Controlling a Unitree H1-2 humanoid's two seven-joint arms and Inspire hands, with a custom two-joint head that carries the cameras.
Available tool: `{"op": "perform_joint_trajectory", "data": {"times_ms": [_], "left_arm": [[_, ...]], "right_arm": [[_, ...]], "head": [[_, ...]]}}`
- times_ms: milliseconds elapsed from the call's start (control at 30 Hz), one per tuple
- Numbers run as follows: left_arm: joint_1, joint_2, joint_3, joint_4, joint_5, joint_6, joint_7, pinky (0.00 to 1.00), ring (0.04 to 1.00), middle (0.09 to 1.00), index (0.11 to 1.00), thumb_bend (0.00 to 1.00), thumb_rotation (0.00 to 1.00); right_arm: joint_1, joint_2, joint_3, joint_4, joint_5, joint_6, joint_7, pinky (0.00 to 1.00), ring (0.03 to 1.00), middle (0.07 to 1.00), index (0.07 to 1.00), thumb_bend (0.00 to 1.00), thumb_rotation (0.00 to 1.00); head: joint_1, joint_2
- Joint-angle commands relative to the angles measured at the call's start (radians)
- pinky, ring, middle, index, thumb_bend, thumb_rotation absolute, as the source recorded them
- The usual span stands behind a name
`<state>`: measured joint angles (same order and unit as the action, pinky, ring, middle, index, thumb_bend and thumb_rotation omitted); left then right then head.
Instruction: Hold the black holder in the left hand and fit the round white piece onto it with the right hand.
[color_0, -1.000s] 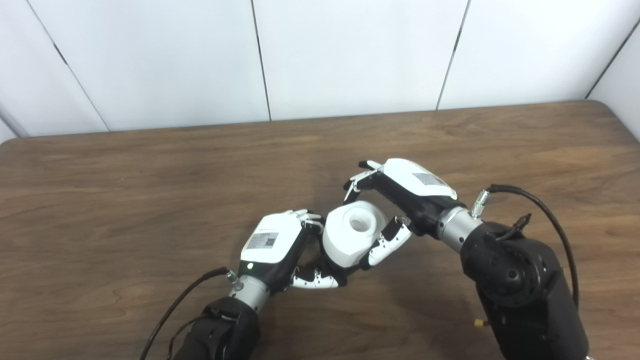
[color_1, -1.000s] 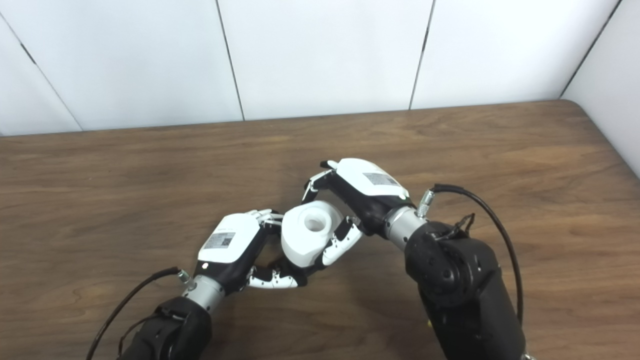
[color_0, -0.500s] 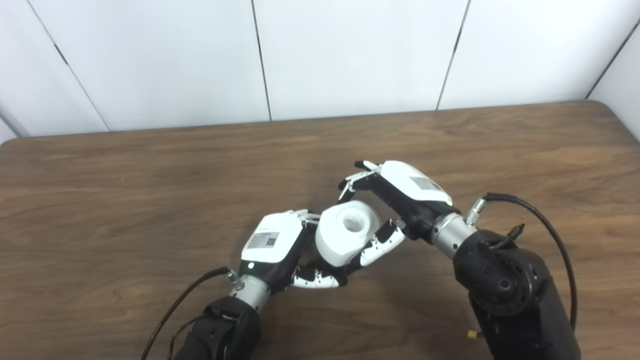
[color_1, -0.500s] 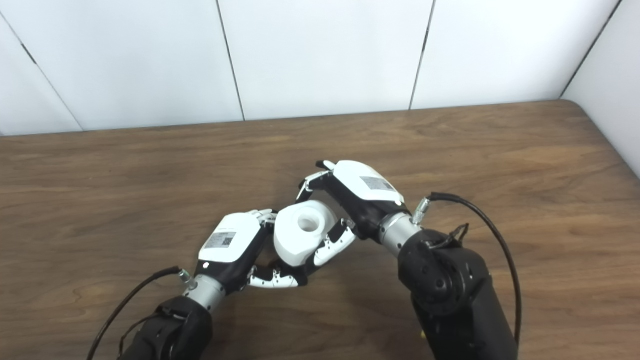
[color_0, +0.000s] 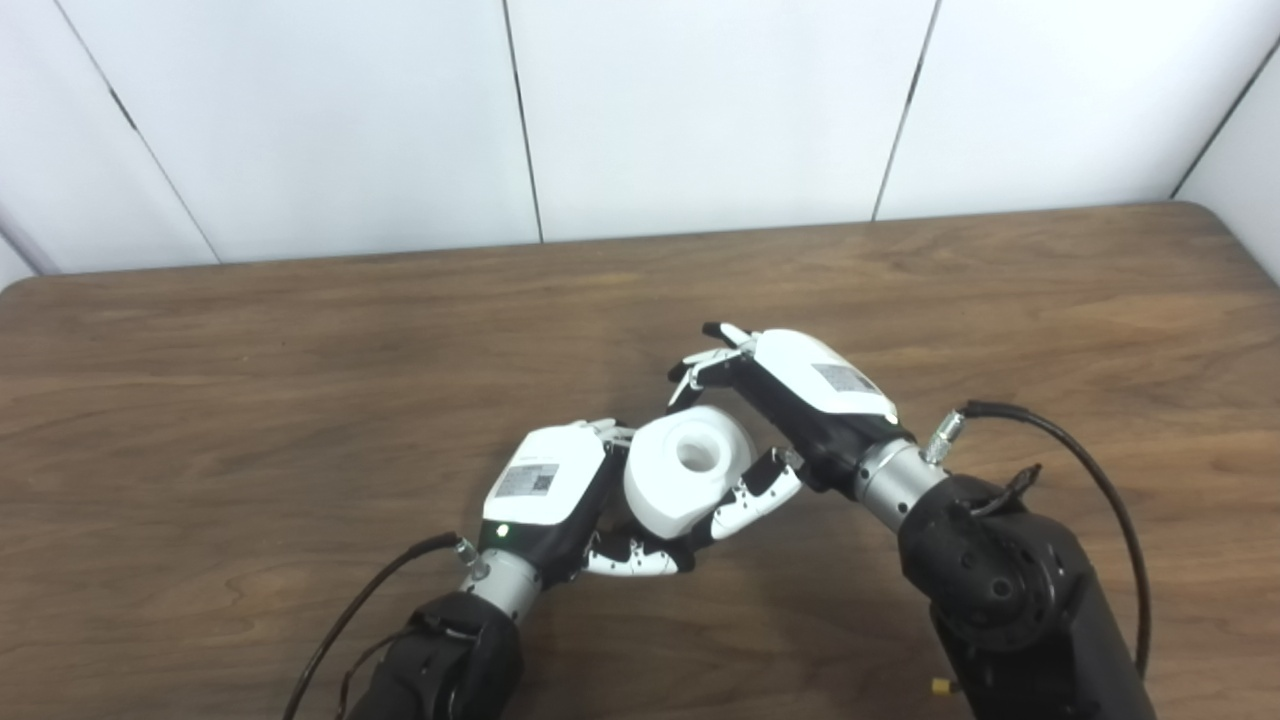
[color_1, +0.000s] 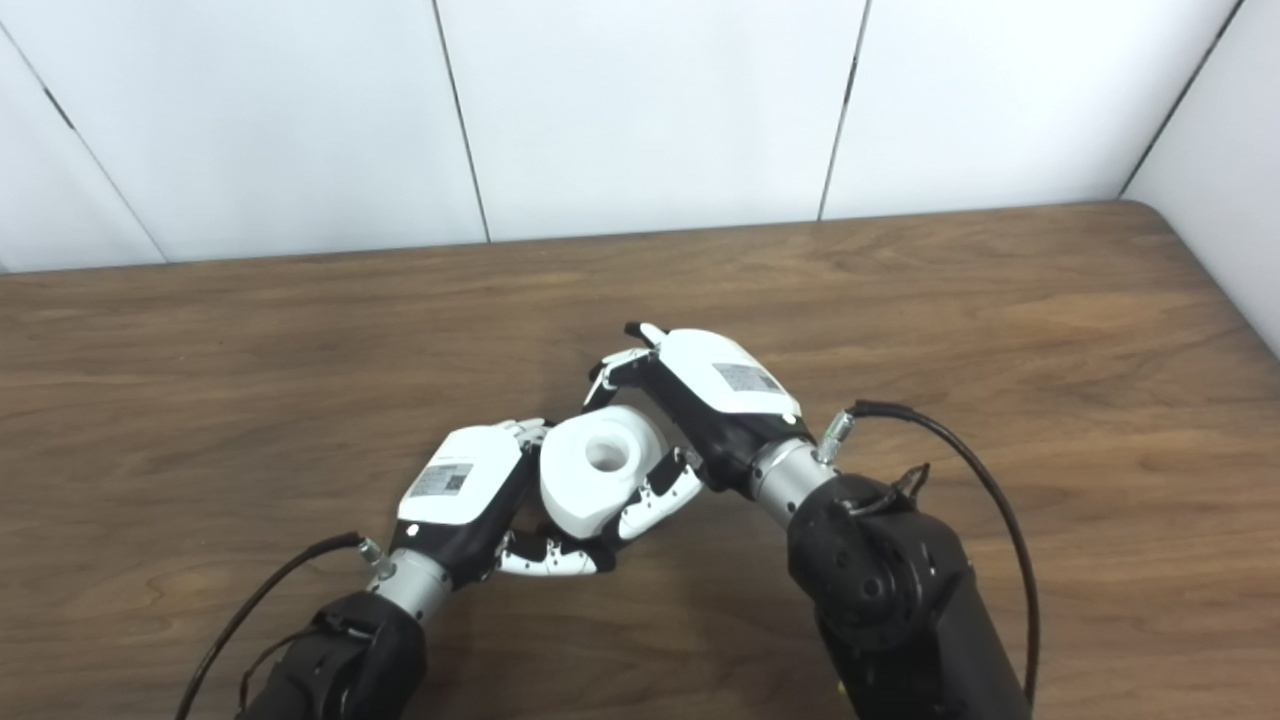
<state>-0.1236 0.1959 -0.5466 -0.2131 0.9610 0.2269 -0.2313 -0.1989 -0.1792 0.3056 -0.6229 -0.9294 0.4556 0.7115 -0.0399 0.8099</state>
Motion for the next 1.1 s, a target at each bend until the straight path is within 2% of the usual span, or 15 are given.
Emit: {"op": "perform_joint_trajectory", "data": {"times_ms": [0, 300, 500, 800, 1067], "left_arm": [[0.017, -0.002, -0.036, 0.023, 0.012, 0.011, -0.085, 0.89, 0.88, 0.796, 0.486, 0.52, 0.06], [0.016, -0.002, -0.032, 0.02, 0.014, 0.01, -0.086, 0.88, 0.877, 0.792, 0.486, 0.52, 0.05], [0.017, -0.001, -0.031, 0.021, 0.014, 0.004, -0.082, 0.88, 0.876, 0.788, 0.486, 0.52, 0.05], [0.016, -0.004, -0.032, 0.015, 0.018, 0.011, -0.095, 0.89, 0.882, 0.795, 0.486, 0.52, 0.05], [0.017, -0.006, -0.033, 0.015, 0.027, 0.009, -0.097, 0.88, 0.878, 0.793, 0.486, 0.52, 0.06]], "right_arm": [[0.008, -0.018, 0.014, 0.003, 0.002, -0.02, 0.017, 1.0, 0.973, 0.814, 0.483, 0.52, 0.14], [-0.03, -0.064, 0.019, -0.02, -0.01, 0.0, 0.087, 1.0, 0.975, 0.811, 0.483, 0.52, 0.14], [-0.054, -0.065, 0.015, -0.027, -0.03, 0.008, 0.138, 1.0, 0.974, 0.812, 0.483, 0.52, 0.14], [-0.029, -0.04, 0.025, 0.003, -0.035, -0.01, 0.097, 0.99, 0.974, 0.81, 0.484, 0.52, 0.14], [0.003, -0.042, 0.049, 0.04, -0.047, -0.071, 0.014, 1.0, 0.981, 0.824, 0.487, 0.52, 0.14]], "head": [[-0.001, 0.001], [-0.005, 0.009], [-0.006, 0.013], [-0.005, 0.012], [-0.004, 0.011]]}}
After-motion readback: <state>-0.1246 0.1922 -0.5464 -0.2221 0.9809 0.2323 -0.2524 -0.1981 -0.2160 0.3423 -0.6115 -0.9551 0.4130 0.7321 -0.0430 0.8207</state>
